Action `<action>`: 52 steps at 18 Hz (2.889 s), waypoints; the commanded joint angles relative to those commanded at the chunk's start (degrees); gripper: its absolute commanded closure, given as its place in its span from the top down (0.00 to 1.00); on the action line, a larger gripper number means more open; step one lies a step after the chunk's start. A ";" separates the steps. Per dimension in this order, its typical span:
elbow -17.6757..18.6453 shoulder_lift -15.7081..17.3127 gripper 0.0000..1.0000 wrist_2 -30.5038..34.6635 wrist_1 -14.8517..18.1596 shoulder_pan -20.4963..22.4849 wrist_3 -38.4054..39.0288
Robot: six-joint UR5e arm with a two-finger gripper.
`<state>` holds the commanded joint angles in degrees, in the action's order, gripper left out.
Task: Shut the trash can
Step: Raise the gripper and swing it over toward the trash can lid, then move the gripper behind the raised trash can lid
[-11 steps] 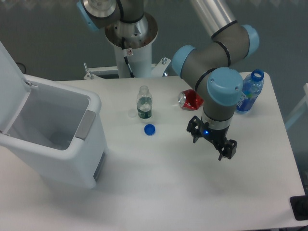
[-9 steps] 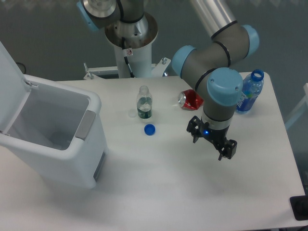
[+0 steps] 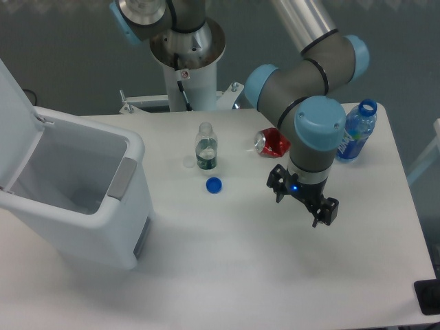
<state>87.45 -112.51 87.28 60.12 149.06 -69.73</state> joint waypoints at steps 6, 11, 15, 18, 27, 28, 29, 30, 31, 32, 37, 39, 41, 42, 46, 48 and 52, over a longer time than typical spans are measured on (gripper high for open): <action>0.96 6.50 1.00 -5.36 0.96 -0.96 10.13; 3.07 14.32 1.00 -12.13 1.76 -3.69 21.80; 5.61 20.38 0.99 -17.40 2.63 -6.58 29.03; 6.41 25.48 0.64 -19.77 3.60 -8.70 32.88; 5.45 33.84 0.00 -23.65 1.76 -15.20 48.19; 5.53 34.63 0.00 -23.65 1.76 -16.34 48.37; 5.53 35.42 0.00 -23.65 1.76 -17.57 48.46; 5.53 36.30 0.00 -23.65 1.76 -18.54 48.54; 5.53 37.09 0.00 -23.74 1.76 -19.24 48.46; 5.53 37.62 0.00 -24.00 1.76 -20.12 48.46; 4.83 37.98 0.00 -25.76 1.23 -26.00 47.84; 4.83 37.80 0.00 -26.72 0.36 -27.76 47.58; 4.92 37.36 0.00 -28.13 0.26 -29.00 43.74; 5.01 37.10 0.00 -28.31 0.26 -29.61 41.01; 4.66 34.73 0.00 -28.31 0.18 -31.99 33.62; 4.05 33.33 0.00 -28.40 0.09 -33.74 30.62; 1.23 31.30 0.00 -28.40 0.00 -35.94 30.88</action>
<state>88.69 -81.21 58.89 60.12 113.12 -38.85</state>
